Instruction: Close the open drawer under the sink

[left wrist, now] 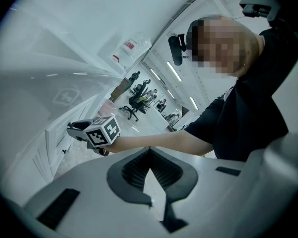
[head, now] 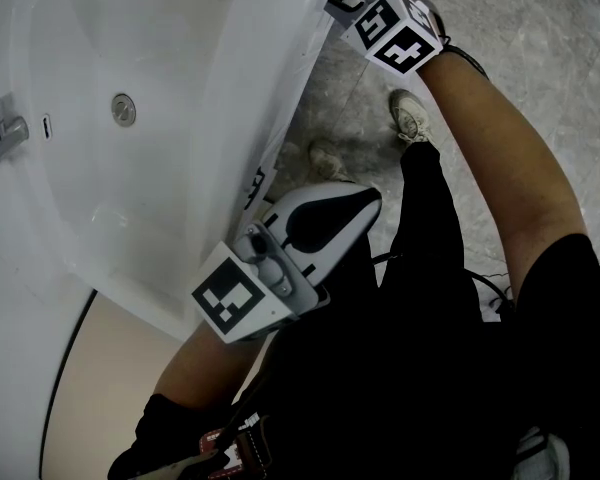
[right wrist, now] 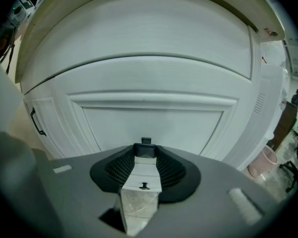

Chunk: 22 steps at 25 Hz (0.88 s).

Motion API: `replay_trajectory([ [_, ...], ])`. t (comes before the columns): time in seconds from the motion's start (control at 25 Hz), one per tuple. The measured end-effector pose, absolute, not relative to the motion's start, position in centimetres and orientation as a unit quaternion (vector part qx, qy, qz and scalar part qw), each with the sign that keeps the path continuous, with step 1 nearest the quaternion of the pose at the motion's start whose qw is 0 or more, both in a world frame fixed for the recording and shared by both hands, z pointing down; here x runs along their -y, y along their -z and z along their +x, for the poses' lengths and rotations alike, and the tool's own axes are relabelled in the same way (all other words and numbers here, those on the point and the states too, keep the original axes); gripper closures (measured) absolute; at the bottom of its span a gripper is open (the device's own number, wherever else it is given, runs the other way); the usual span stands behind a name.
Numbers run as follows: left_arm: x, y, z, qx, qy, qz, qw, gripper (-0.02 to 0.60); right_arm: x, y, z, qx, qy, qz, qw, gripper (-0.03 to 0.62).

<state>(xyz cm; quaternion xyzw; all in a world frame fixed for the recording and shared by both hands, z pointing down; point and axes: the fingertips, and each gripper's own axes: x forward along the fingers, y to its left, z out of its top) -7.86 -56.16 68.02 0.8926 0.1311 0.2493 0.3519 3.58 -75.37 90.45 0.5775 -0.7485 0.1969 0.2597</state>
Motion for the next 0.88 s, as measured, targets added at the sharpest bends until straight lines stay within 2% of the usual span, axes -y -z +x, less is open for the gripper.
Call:
replay_trajectory([
  [0.52,57.5,-63.0,-8.2,-0.11,-0.235,0.912,0.318,0.584,70.8,-88.8,3.7,0.722,-0.228,0.594,0.272,0.454],
  [0.68,58.1,-61.2,-8.1,-0.092,-0.232,0.922,0.296,0.584,68.4,-85.1,4.0,0.727,-0.247,0.6,0.225,0.463],
  [0.88,59.3,-58.7,-7.8,-0.065,-0.229,0.935,0.261,0.583,65.4,-78.4,4.8,0.733,-0.243,0.609,0.18,0.509],
])
